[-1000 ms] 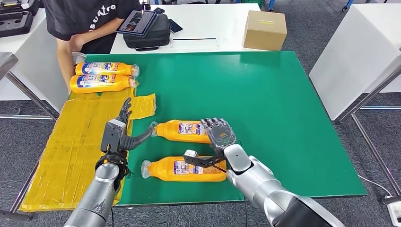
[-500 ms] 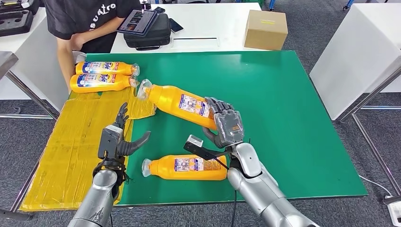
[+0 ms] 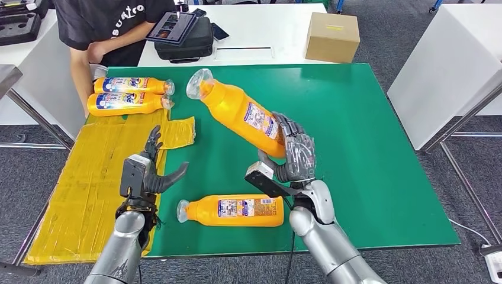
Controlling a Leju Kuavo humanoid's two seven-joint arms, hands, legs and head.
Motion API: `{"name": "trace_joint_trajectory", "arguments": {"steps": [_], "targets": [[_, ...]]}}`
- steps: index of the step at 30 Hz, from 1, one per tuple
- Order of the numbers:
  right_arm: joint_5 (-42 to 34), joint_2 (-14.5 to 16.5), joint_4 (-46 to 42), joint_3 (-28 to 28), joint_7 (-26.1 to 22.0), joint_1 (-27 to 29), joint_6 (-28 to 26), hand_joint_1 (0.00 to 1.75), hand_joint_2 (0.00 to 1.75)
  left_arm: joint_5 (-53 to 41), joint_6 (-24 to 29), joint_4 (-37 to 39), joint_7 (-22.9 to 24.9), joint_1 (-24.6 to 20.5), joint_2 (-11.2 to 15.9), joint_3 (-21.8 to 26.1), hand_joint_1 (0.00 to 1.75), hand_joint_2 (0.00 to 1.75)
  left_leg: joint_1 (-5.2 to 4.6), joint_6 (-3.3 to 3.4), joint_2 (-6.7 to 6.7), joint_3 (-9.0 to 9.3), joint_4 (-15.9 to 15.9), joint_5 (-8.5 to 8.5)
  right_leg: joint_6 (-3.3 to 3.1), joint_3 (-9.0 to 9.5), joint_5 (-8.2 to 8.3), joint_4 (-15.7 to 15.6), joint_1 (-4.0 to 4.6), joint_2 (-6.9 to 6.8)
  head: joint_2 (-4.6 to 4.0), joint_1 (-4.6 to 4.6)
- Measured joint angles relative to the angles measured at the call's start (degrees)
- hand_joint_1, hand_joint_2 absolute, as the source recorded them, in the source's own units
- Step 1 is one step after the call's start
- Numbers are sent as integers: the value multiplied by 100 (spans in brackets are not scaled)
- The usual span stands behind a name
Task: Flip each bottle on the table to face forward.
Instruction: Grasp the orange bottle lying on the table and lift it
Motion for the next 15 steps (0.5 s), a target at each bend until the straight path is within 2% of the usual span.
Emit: {"name": "trace_joint_trajectory", "arguments": {"steps": [3, 6, 10, 15], "targets": [[-1127, 180, 309, -136, -758, -130, 774, 175, 175, 360, -515, -165, 176, -10, 0, -127, 0, 175, 0, 0, -1, 0, 0, 0, 0, 0, 0, 0, 0, -1, -2, 0], [-1685, 309, 629, -265, -1203, -269, 1204, 175, 175, 496, -815, -420, 296, -7, 4, -295, 0, 175, 0, 0, -2, -2, 0, 0, 0, 0, 0, 0, 0, -2, -1, -1], [-2033, 420, 1037, -421, -1649, -437, 1580, 175, 175, 618, -1081, -755, 394, -6, 15, -532, 0, 175, -1, 0, -3, -3, 0, 0, 0, 0, 0, 0, -1, -3, -1, 0], [-2114, 502, 1398, -521, -1786, -564, 1677, 175, 175, 661, -1156, -977, 424, -5, 30, -726, 0, 175, -1, 0, -2, -3, 0, 0, 0, 0, 0, 0, -1, -3, -1, -1]]}}
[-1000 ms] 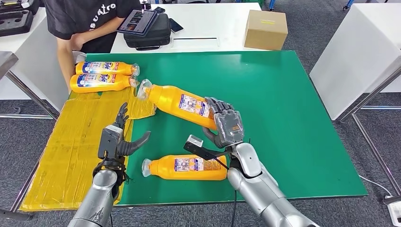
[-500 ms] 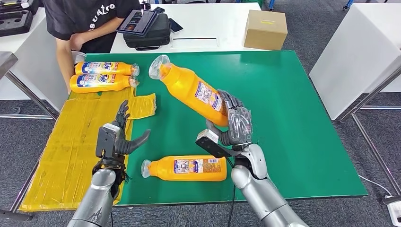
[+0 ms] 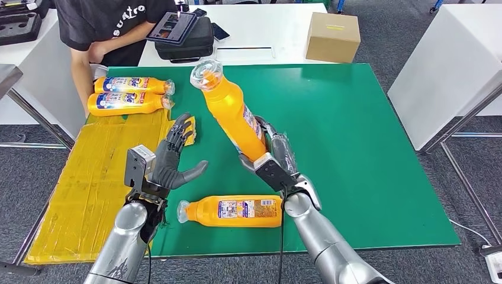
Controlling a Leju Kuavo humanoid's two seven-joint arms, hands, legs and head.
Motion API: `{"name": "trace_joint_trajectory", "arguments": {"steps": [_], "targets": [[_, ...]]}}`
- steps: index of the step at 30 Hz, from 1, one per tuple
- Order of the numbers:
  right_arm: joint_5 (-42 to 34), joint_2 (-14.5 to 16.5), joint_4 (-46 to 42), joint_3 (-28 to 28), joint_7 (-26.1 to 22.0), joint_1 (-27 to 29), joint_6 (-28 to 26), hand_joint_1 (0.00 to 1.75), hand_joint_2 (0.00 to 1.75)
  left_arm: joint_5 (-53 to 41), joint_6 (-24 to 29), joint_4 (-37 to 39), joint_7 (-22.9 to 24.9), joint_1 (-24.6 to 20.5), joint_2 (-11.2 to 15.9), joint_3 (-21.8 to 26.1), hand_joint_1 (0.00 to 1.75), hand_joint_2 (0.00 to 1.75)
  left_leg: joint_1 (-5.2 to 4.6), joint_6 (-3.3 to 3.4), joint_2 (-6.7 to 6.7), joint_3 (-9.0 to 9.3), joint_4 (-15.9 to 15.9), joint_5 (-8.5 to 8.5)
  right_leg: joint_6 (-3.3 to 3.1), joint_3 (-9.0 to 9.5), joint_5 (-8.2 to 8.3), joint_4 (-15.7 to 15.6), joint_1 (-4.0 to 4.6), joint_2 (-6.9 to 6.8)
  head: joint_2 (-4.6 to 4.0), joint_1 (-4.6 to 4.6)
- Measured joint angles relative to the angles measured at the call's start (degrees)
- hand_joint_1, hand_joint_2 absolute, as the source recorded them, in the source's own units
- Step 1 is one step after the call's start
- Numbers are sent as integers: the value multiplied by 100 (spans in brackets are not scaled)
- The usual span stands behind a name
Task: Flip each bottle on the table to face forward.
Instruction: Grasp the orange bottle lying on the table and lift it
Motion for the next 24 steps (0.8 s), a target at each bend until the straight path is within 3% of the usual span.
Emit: {"name": "trace_joint_trajectory", "arguments": {"steps": [8, 24], "targets": [[-137, 154, 501, -69, -264, -234, 242, 175, 175, 30, -91, -78, 44, -51, 9, -209, 0, 175, 1, 0, 1, 1, 0, 0, 0, -2, 0, 1, 1, 1, 0, 1], [268, 796, 1745, 207, -442, -804, 774, 175, 175, 14, 194, -19, 27, -268, 4, -342, 0, 175, 1, 0, 2, 1, 0, 1, 0, -3, 0, 1, 1, 1, 0, 1]]}}
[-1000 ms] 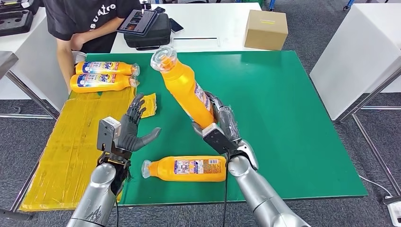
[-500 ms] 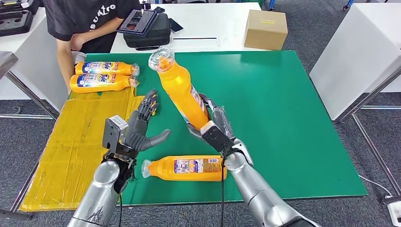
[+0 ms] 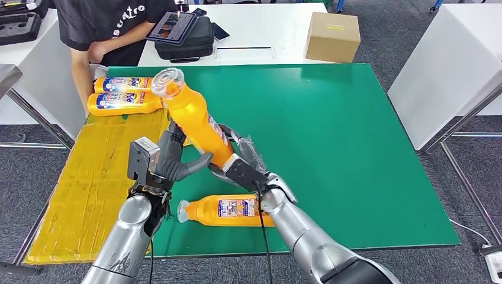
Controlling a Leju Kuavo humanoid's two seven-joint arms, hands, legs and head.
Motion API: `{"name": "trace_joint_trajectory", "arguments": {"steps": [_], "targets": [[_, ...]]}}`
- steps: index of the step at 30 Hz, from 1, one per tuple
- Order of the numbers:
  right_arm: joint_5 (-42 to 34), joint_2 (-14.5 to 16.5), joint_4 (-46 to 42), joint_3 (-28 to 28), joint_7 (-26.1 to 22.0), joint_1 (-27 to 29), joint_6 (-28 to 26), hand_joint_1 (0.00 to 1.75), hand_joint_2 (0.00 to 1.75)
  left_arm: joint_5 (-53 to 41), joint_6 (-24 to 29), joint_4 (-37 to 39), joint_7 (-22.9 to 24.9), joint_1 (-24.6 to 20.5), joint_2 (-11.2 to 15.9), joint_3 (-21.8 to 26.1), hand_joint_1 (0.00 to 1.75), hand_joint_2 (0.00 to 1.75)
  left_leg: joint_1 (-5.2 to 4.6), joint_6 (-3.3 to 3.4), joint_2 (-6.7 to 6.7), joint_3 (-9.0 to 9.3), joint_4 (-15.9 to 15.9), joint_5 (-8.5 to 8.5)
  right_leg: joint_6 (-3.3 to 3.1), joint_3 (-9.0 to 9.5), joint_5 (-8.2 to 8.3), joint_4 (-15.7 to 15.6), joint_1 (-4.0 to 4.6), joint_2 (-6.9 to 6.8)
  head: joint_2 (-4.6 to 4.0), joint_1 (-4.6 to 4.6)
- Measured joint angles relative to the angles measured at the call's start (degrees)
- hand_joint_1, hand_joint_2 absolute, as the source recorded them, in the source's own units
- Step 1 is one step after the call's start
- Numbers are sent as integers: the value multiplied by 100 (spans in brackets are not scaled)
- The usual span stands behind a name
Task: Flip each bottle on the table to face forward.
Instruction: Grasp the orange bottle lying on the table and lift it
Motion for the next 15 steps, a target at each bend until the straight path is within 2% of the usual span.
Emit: {"name": "trace_joint_trajectory", "arguments": {"steps": [7, 15], "targets": [[10, 111, 132, 508, 182, -27, 10, 175, 175, 20, 31, 110, -56, -38, 10, 37, 0, 175, 0, 0, 0, 0, 0, 0, 0, 0, 0, 0, 0, 0, 1, 0], [-99, 114, 149, 1179, 401, -52, -484, 175, 175, 79, 40, 187, -82, -29, 12, 72, 0, 175, 0, 0, 0, 0, 0, 0, 0, 0, 0, 0, 0, 0, -1, 0]]}}
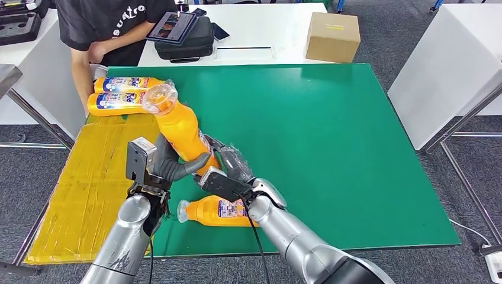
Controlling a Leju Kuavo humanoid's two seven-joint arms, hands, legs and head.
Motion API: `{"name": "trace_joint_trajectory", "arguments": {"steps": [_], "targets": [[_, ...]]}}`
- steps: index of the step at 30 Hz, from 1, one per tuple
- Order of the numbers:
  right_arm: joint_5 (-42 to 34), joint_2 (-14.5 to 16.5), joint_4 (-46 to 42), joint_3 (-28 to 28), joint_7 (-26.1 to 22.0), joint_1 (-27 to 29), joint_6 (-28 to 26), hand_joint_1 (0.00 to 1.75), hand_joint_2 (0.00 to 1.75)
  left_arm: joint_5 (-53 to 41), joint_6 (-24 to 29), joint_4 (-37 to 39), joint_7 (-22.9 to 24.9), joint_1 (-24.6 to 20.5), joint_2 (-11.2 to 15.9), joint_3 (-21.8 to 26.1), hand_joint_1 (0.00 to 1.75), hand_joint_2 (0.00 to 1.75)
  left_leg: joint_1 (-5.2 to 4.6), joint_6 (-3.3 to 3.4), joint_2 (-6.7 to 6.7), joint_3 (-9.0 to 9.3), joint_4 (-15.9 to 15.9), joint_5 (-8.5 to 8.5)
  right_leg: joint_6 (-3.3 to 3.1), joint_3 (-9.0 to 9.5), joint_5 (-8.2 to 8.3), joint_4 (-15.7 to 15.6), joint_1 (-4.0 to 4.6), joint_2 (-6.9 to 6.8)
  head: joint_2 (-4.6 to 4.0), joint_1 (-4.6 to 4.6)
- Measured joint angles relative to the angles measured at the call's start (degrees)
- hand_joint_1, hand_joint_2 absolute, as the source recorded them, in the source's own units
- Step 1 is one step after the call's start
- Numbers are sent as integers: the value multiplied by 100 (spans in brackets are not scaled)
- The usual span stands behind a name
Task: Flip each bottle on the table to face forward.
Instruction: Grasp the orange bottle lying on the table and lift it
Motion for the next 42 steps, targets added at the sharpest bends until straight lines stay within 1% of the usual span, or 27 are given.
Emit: {"name": "trace_joint_trajectory", "arguments": {"steps": [8, 9, 10, 12, 13, 14, 25, 41, 42], "targets": [[-32, -4, 5, 498, 179, -59, -361, 175, 175, 4, 36, 14, -18, 39, 0, 49, 0, 175, 0, 0, 1, 0, 0, 0, 0, -1, 0, 0, 0, 1, 1, 0], [-57, -5, 10, 568, 210, -72, -425, 175, 175, 4, 20, 14, -14, 41, 0, 64, 6, 175, 0, 0, 1, 0, 0, 0, 0, -1, 0, 0, 0, 1, 1, 0], [-88, -5, 18, 637, 239, -86, -488, 175, 175, 5, -1, 14, -8, 41, 0, 80, 41, 175, 0, 0, 1, 0, 0, 0, 0, -1, 0, 0, 0, 1, 1, 0], [-170, -7, 36, 766, 278, -111, -607, 175, 175, 9, -67, 14, 3, 40, 0, 111, 127, 175, 0, 0, 0, 0, 0, 0, 0, -1, 0, 0, 0, 0, 1, 1], [-209, -7, 46, 820, 285, -123, -662, 175, 175, 11, -102, 14, 5, 40, 0, 127, 165, 175, 0, 0, 1, 0, 0, 0, 0, -1, 0, 0, 0, 0, 2, 1], [-243, -7, 60, 873, 288, -135, -716, 175, 175, 16, -140, 14, 7, 39, 0, 143, 173, 175, 0, 0, 1, 0, 0, 0, 0, -1, 0, 0, 0, 1, 2, 1], [-387, -20, 108, 1249, 370, -228, -992, 175, 175, 110, -314, 14, 14, 35, 0, 290, 175, 175, 0, 0, 1, 0, 0, 0, 0, -1, 0, 0, 0, 0, 1, 1], [-538, -20, 130, 1342, 358, -241, -1077, 175, 175, 132, -315, 14, 14, 20, 0, 311, 175, 175, 0, 0, 1, 0, 0, 0, 0, -1, 0, 0, 0, 0, 1, 0], [-567, -19, 131, 1341, 349, -243, -1077, 131, 175, 136, -311, 14, 16, 16, 0, 312, 175, 175, 0, 0, 1, 0, 0, 0, 0, -1, 0, 0, 0, 0, 1, 0]]}}
